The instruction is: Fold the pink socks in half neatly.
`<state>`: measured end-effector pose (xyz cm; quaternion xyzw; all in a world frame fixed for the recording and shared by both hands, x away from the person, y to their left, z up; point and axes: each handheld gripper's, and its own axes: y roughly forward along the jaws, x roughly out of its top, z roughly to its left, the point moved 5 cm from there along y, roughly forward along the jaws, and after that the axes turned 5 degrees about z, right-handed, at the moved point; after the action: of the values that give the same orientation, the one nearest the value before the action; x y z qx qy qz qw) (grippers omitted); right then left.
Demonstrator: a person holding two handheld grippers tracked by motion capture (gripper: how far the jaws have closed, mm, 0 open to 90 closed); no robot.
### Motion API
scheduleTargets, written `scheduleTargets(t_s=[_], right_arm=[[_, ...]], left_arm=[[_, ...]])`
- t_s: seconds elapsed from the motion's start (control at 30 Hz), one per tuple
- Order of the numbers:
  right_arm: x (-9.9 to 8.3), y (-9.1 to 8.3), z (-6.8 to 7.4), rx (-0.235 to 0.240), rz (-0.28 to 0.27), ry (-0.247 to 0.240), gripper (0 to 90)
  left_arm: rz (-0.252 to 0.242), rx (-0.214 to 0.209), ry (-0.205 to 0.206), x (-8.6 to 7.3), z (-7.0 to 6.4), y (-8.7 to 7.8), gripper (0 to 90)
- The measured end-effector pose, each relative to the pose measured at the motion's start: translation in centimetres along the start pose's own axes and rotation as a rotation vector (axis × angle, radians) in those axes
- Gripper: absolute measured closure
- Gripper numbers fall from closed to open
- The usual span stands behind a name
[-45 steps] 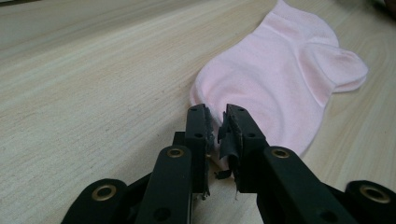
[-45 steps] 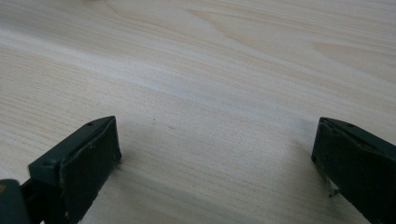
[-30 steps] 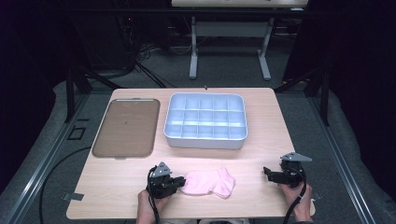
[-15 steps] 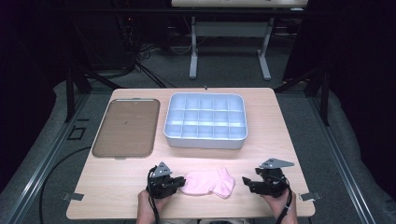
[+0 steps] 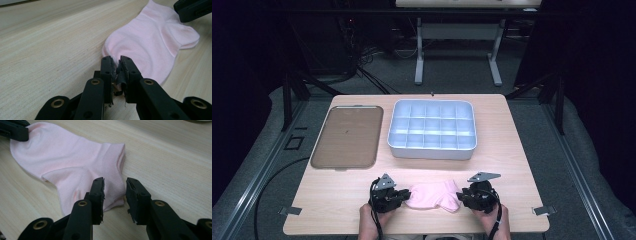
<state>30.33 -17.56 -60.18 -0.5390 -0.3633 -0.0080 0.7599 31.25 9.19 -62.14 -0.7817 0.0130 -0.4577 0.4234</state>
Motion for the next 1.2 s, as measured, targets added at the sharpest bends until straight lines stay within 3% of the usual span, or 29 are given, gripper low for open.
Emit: scheduleTargets(t_s=[0.17, 0.63, 1.2], right_arm=[[-0.27, 0.53, 0.15, -0.024, 0.029, -0.013, 68.0], [-0.42, 0.64, 0.52, -0.051, 0.021, -0.064, 71.2], [-0.66, 0.63, 0.51, -0.035, 0.003, -0.036, 78.7]], left_arm=[[0.000, -0.002, 0.000, 0.00, 0.02, 0.00, 80.7], [-0.001, -0.003, -0.008, -0.02, -0.05, 0.02, 80.7], [-0.001, -0.003, -0.010, -0.02, -0.06, 0.01, 80.7]])
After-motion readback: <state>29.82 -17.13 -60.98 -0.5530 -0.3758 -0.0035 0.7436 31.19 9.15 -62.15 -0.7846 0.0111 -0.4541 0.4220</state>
